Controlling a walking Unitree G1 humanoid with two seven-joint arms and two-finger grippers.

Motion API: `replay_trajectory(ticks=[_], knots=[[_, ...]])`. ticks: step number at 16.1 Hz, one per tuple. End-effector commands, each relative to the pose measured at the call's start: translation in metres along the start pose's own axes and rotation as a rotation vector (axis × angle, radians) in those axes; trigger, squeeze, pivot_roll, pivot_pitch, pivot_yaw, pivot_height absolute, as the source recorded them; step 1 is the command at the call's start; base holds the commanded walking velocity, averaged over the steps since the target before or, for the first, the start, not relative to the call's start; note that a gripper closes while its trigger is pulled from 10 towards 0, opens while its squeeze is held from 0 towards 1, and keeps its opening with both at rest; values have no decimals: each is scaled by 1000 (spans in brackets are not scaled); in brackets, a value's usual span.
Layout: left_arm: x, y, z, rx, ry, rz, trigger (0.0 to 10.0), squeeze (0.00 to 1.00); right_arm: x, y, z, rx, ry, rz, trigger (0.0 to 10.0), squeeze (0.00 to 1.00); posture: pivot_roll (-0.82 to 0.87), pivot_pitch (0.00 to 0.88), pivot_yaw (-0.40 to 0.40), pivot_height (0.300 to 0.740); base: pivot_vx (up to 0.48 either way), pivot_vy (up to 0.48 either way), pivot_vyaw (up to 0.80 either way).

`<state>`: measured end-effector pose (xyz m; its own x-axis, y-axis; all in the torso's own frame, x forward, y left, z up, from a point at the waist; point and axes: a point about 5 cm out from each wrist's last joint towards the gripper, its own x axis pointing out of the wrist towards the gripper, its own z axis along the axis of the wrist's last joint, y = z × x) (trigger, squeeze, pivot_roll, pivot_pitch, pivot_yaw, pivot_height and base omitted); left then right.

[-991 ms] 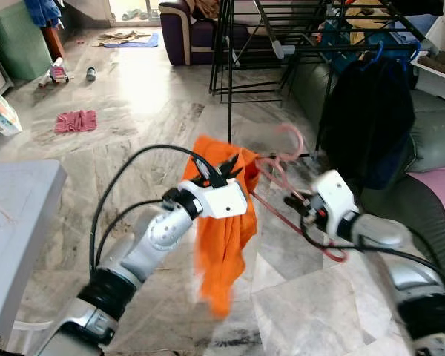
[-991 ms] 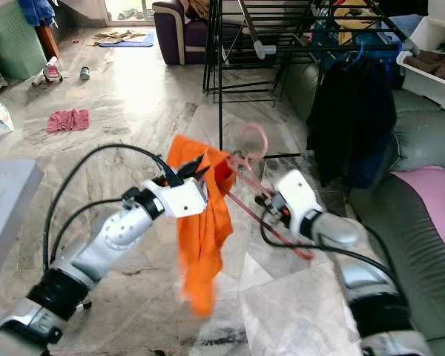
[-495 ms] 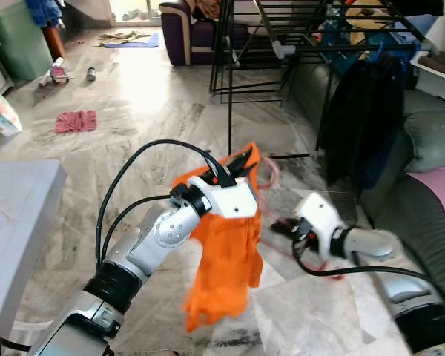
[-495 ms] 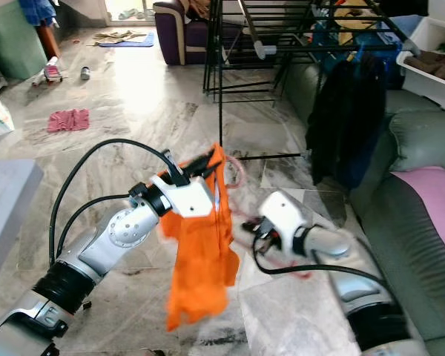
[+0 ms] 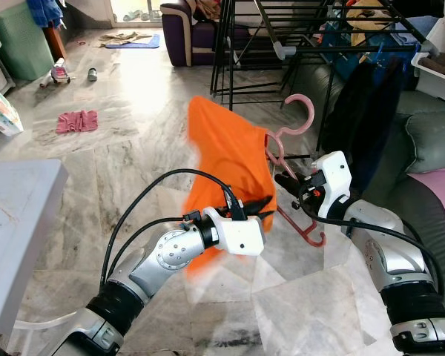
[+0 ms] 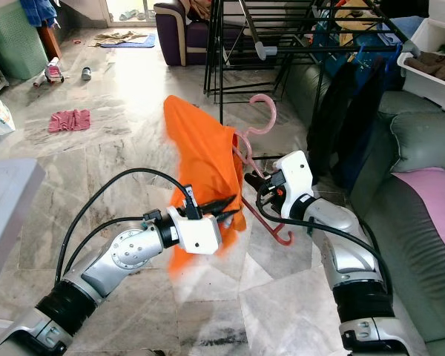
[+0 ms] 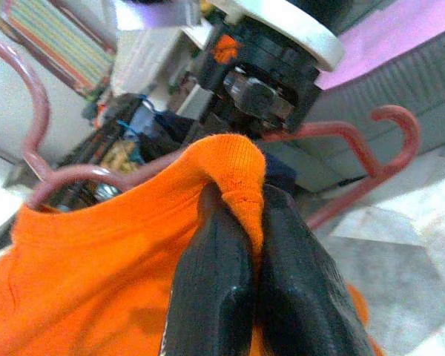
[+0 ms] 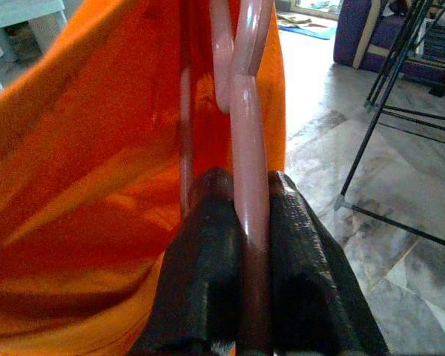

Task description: Hang hanger

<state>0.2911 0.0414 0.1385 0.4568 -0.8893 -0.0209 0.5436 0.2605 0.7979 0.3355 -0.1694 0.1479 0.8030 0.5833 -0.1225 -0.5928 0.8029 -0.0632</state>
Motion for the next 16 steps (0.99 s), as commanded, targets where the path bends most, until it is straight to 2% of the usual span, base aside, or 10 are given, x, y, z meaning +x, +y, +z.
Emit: replay_trajectory(ticks=[1,2,4,7,9,10,12,16], knots=[[0,-2,1,-11,0,-21,10000,0,-1,-4,4,9,-33,-27,10000,0,48,65,-54,740,0,0,0],[-1,-1,-3,-27,23,-16,10000,1000,-2,-3,3,12,-34,-28,10000,0,47,66,-53,740,0,0,0],[-2,0,-7,-35,49,2,10000,1000,-3,0,1,14,-36,-27,10000,0,43,67,-52,740,0,0,0],[-2,6,-5,-18,66,92,10000,1000,-4,-2,-1,15,-35,-44,10000,0,41,69,-51,740,0,0,0],[-4,5,-5,-103,79,156,10000,1000,-4,-1,0,14,-41,-41,10000,0,37,70,-47,740,0,0,0],[-9,5,-10,-187,108,219,10000,1000,-6,1,1,12,-44,-19,10000,0,37,71,-47,740,0,0,0],[-20,6,-21,-236,171,273,10000,1000,-12,4,3,4,-44,57,10000,0,42,73,-48,740,0,0,0],[-36,17,-40,-222,283,336,10000,1000,-35,6,11,-79,-15,236,10000,0,42,72,-51,740,0,0,0]])
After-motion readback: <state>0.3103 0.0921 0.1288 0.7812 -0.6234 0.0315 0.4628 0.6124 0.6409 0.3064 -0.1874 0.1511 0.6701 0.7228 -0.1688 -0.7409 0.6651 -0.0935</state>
